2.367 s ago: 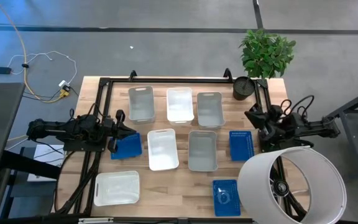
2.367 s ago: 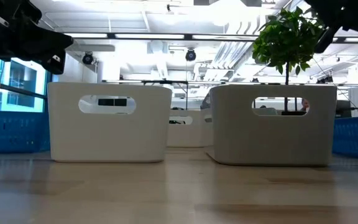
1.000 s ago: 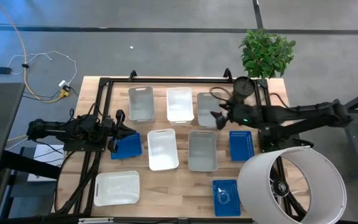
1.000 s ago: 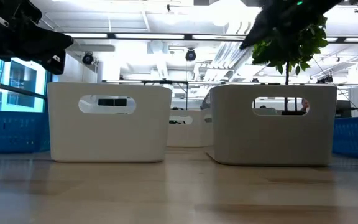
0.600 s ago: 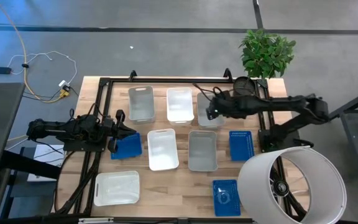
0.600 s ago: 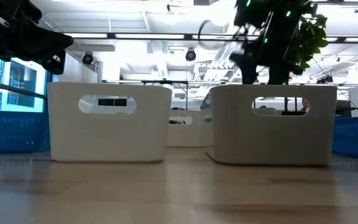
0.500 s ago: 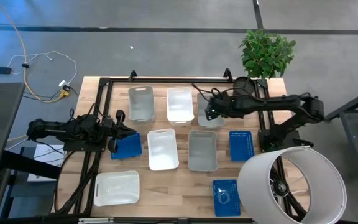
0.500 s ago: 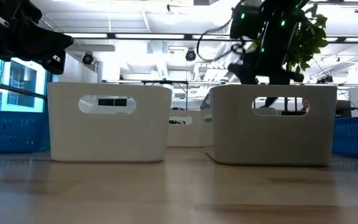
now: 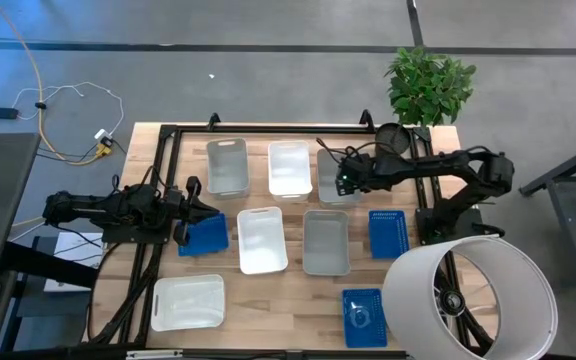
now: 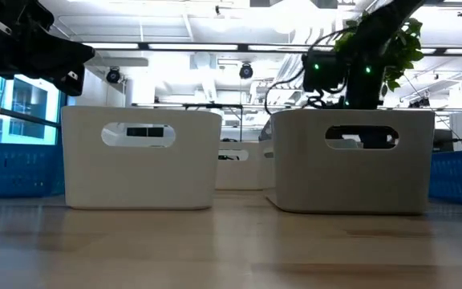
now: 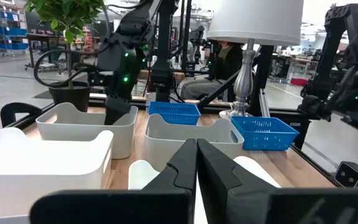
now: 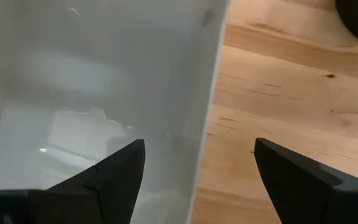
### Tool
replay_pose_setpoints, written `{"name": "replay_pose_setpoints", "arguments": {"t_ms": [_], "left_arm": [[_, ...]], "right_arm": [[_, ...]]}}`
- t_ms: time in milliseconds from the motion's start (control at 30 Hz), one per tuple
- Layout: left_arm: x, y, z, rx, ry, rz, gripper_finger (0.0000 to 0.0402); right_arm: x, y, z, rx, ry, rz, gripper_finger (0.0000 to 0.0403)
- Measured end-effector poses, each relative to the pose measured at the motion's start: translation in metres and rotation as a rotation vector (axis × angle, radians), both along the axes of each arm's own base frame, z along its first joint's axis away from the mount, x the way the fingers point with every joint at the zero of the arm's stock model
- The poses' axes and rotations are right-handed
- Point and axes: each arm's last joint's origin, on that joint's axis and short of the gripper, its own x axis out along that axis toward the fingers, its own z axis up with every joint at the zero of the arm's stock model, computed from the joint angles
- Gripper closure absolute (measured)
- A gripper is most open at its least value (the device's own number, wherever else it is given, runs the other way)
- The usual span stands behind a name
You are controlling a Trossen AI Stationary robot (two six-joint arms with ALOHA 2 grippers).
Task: Stack baskets by color
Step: Stack the top right gray bin on top of the other bottom gray bin
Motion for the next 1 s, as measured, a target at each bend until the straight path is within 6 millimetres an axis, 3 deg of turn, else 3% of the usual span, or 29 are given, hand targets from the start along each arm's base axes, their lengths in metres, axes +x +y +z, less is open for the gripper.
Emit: {"name": "replay_pose_setpoints", "arguments": {"t_ms": [200, 433, 500, 833, 1000], "left_arm": [[0.0, 0.0, 0.0, 0.0, 0.0, 0.0, 0.0401], [0.0, 0.0, 0.0, 0.0, 0.0, 0.0, 0.0401], [0.0, 0.0, 0.0, 0.0, 0.0, 0.0, 0.0401], [0.0, 0.0, 0.0, 0.0, 0.0, 0.0, 0.0401], [0.0, 0.0, 0.0, 0.0, 0.0, 0.0, 0.0401]], "right_arm": [[-0.003, -0.002, -0.011, 0.026, -0.072, -0.033, 0.0178], [-0.004, -0.001, -0.006, 0.019, -0.094, -0.04, 0.0356], [-0.005, 0.0, 0.001, 0.009, -0.108, -0.02, 0.039], [-0.032, 0.019, 0.056, -0.116, -0.263, -0.066, 0.0401], [-0.045, 0.021, 0.067, -0.142, -0.273, -0.084, 0.0402]]}}
